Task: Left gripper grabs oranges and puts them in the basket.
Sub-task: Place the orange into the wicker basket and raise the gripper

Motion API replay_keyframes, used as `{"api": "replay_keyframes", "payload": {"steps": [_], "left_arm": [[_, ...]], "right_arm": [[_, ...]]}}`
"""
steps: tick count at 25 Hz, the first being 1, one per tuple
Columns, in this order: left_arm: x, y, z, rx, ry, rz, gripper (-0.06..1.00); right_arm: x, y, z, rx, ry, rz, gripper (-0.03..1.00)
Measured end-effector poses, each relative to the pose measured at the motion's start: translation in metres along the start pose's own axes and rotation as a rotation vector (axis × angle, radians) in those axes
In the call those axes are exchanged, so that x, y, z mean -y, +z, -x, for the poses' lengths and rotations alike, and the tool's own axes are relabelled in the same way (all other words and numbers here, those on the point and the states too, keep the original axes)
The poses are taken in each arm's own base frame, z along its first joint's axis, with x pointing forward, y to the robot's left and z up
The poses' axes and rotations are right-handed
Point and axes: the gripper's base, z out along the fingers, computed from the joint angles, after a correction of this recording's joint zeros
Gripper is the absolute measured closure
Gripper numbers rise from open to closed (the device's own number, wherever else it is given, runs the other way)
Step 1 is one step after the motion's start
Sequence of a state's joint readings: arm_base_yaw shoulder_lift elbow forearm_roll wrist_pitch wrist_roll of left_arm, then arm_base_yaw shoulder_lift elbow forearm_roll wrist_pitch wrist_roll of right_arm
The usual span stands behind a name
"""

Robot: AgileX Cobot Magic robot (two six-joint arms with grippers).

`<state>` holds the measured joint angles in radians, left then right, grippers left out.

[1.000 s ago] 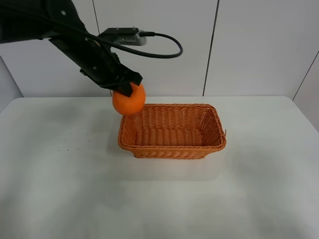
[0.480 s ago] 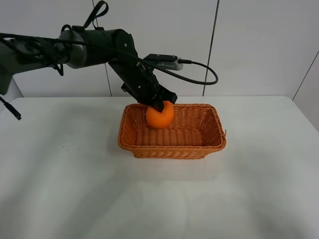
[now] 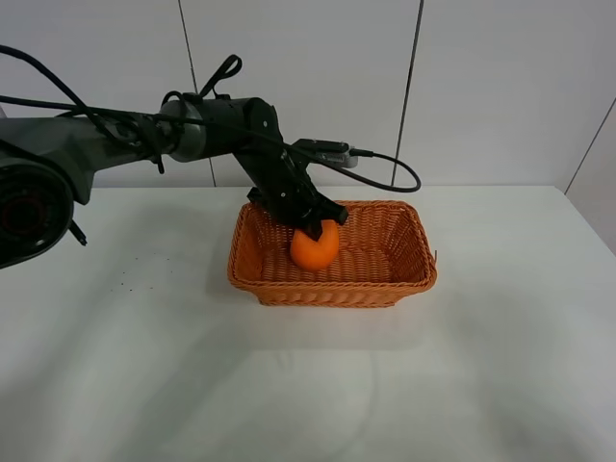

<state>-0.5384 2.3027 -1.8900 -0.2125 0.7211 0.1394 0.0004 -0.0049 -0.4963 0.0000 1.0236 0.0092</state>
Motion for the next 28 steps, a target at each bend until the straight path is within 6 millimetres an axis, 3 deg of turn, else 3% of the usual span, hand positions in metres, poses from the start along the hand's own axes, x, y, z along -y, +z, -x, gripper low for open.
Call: {"api": "replay_keyframes", "payload": {"steps": [17, 19, 22, 24, 28], "left_arm": [[-0.001, 0.0056, -0.0009, 0.0, -0.002, 0.002, 0.73], [-0.0009, 0.0055, -0.0022, -0.014, -0.002, 0.0, 0.61], [-0.0007, 0.0055, -0.0031, -0.024, -0.002, -0.002, 0.33], [-0.0006, 0.0055, -0.0041, -0.036, -0.001, -0.004, 0.21], [-0.0002, 0.0044, -0.004, -0.043, 0.002, -0.005, 0.14]], "right_arm": [[0.0, 0.0, 0.0, 0.0, 0.0, 0.0, 0.27], [0.0, 0.0, 0.0, 0.0, 0.0, 0.0, 0.27], [0.0, 0.0, 0.0, 0.0, 0.0, 0.0, 0.27], [0.0, 0.0, 0.0, 0.0, 0.0, 0.0, 0.27], [0.0, 0.0, 0.0, 0.0, 0.0, 0.0, 0.27]]}}
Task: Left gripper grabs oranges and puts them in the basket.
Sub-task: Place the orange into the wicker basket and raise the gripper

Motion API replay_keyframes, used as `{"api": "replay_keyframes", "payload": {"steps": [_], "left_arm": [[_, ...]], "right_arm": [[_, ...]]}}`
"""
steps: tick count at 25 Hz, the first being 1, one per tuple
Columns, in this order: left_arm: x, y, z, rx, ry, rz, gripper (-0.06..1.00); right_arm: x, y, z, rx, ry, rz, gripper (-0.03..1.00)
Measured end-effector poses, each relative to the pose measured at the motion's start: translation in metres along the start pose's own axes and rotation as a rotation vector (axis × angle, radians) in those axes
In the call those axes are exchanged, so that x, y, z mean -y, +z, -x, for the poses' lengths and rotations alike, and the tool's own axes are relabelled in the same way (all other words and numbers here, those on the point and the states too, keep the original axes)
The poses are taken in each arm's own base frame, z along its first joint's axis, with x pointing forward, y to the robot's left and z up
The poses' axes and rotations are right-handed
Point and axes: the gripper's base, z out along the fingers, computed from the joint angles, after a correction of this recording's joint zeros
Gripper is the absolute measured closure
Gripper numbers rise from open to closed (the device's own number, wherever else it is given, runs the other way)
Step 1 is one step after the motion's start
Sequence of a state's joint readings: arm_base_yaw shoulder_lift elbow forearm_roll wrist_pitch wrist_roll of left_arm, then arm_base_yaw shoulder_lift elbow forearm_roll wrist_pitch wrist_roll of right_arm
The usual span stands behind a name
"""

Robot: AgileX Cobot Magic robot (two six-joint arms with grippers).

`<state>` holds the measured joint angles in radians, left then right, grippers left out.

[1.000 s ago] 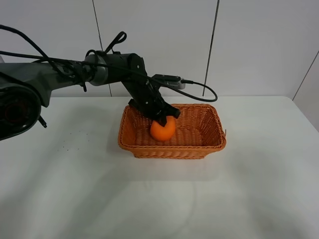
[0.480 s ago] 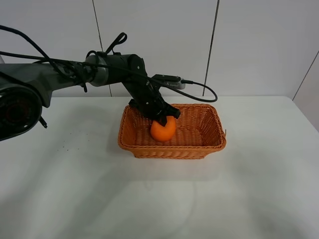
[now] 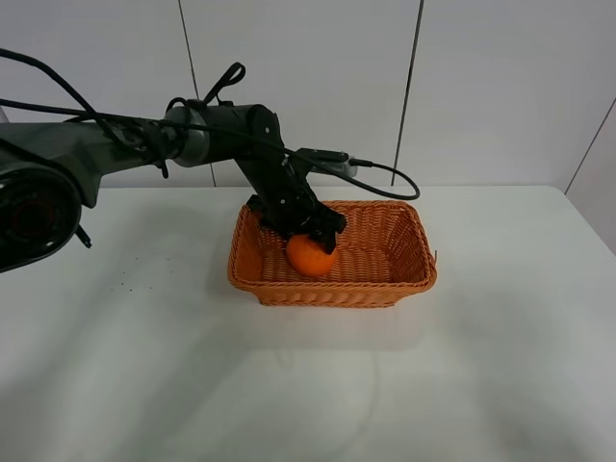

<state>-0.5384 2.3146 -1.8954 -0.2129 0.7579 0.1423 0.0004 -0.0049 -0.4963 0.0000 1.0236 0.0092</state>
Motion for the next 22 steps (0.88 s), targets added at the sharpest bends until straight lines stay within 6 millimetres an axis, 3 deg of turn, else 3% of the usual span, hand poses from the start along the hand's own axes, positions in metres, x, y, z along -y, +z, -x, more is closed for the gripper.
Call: {"api": "replay_keyframes", "payload": {"steps": [8, 17, 22], "left_arm": [[0.002, -0.011, 0.008, 0.008, 0.008, -0.007, 0.13], [0.01, -0.051, 0.035, 0.074, 0.021, -0.018, 0.12], [0.009, -0.066, 0.04, 0.074, 0.028, 0.022, 0.12]], "right_arm": [[0.0, 0.0, 0.0, 0.0, 0.0, 0.0, 0.27], [0.0, 0.0, 0.0, 0.0, 0.0, 0.0, 0.27], [0.0, 0.0, 0.0, 0.0, 0.0, 0.0, 0.27]]}}
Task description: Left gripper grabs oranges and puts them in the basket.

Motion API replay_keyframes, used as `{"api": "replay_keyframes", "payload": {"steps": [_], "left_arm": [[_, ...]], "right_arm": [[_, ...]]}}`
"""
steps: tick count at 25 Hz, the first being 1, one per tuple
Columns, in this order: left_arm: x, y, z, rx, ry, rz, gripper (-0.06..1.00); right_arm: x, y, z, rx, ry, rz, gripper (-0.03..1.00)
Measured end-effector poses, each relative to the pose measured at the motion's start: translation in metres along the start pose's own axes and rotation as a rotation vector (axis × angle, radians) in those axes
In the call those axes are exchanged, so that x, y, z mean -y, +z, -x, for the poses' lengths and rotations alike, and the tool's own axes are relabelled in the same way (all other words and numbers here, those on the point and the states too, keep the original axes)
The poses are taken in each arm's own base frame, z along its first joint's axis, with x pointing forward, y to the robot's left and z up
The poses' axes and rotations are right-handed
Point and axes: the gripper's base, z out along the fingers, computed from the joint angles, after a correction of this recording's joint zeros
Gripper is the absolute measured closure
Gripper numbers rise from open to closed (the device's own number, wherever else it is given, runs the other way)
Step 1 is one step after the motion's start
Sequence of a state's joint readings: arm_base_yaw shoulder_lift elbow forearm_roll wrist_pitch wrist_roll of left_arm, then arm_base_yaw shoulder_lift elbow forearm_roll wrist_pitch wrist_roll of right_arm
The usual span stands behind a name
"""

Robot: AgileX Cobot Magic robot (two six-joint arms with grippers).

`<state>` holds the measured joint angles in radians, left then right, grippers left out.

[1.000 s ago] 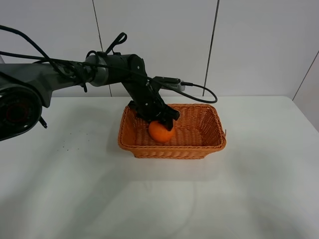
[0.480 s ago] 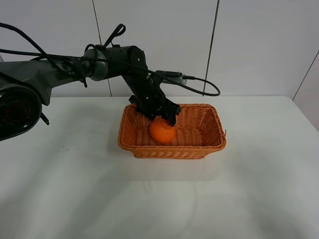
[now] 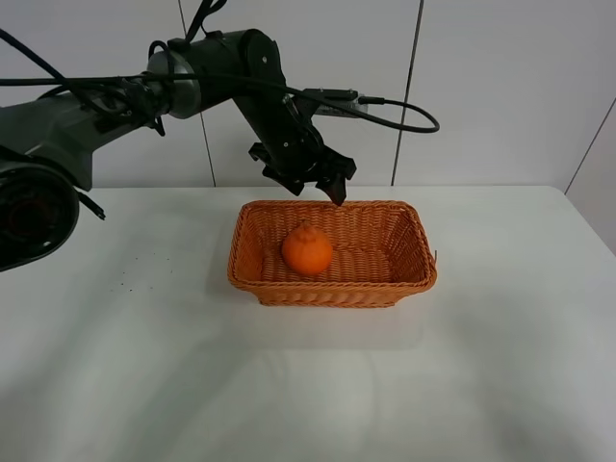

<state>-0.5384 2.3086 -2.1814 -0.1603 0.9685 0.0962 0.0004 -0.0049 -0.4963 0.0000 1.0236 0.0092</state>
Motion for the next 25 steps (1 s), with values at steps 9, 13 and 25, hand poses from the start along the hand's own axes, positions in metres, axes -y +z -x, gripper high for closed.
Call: {"api": "replay_keyframes", "payload": {"steps": [9, 13, 25], "left_arm": [[-0.027, -0.02, -0.003, -0.031, 0.003, 0.098, 0.12], [-0.072, -0.046, -0.005, -0.004, -0.07, 0.164, 0.12], [-0.223, -0.136, -0.056, 0.051, -0.355, 0.376, 0.12]], "right_arm": [[0.0, 0.0, 0.0, 0.0, 0.0, 0.0, 0.27], [0.0, 0.0, 0.0, 0.0, 0.0, 0.0, 0.27], [0.0, 0.0, 0.0, 0.0, 0.0, 0.0, 0.27]]}}
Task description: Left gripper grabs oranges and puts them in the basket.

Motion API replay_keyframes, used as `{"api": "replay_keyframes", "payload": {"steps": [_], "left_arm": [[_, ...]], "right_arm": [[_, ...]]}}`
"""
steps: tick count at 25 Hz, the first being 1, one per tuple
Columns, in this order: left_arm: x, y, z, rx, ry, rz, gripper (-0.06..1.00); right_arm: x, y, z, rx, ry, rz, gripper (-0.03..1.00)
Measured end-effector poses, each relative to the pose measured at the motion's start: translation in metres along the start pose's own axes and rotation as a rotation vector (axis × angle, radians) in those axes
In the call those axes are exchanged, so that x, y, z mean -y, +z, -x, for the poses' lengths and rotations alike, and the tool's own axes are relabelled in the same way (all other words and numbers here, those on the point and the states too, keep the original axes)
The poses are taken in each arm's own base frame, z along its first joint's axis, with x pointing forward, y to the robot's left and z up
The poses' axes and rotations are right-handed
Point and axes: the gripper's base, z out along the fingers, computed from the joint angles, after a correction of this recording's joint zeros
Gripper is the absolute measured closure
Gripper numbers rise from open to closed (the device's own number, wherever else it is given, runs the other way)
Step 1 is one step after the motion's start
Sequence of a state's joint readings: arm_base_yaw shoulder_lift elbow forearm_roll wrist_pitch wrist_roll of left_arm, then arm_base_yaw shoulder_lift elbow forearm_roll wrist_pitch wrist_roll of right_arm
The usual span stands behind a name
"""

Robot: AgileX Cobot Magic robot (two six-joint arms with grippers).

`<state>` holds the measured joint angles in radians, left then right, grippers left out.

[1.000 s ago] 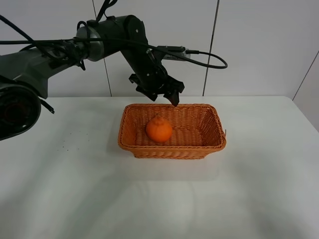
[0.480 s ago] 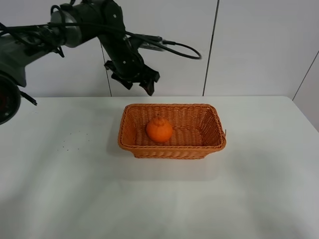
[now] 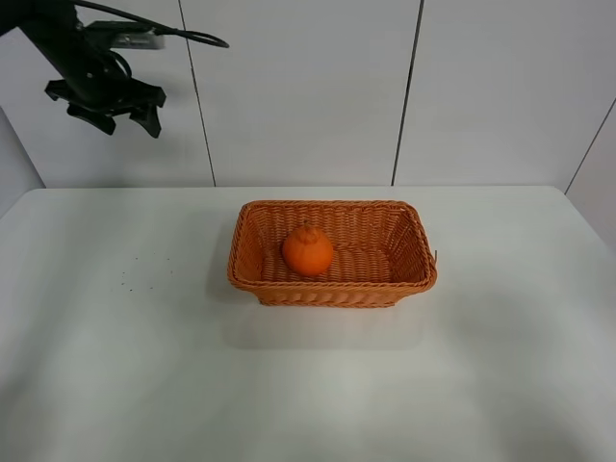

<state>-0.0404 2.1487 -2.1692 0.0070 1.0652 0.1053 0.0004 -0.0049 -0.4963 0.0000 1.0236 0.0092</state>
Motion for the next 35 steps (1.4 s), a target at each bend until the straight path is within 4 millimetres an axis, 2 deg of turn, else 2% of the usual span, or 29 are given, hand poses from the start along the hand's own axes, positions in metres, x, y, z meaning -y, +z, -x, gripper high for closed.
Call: {"api": "replay_keyframes", "payload": {"steps": [6, 11, 14, 19, 25, 35], "left_arm": [[-0.022, -0.021, -0.02, -0.019, 0.008, 0.016, 0.12], [-0.019, -0.063, -0.036, 0.055, 0.006, 0.025, 0.12], [-0.016, -0.085, -0.053, 0.078, 0.005, 0.026, 0.12], [-0.01, -0.118, -0.091, 0.112, 0.006, 0.034, 0.12], [0.0, -0.158, -0.146, 0.16, 0.02, 0.043, 0.12], [0.018, -0.194, -0.24, 0.237, 0.013, 0.03, 0.12]], "right_arm": [[0.0, 0.0, 0.0, 0.0, 0.0, 0.0, 0.27], [0.0, 0.0, 0.0, 0.0, 0.0, 0.0, 0.27], [0.0, 0.0, 0.0, 0.0, 0.0, 0.0, 0.27], [0.0, 0.0, 0.0, 0.0, 0.0, 0.0, 0.27], [0.0, 0.0, 0.0, 0.0, 0.0, 0.0, 0.27], [0.0, 0.0, 0.0, 0.0, 0.0, 0.0, 0.27]]}}
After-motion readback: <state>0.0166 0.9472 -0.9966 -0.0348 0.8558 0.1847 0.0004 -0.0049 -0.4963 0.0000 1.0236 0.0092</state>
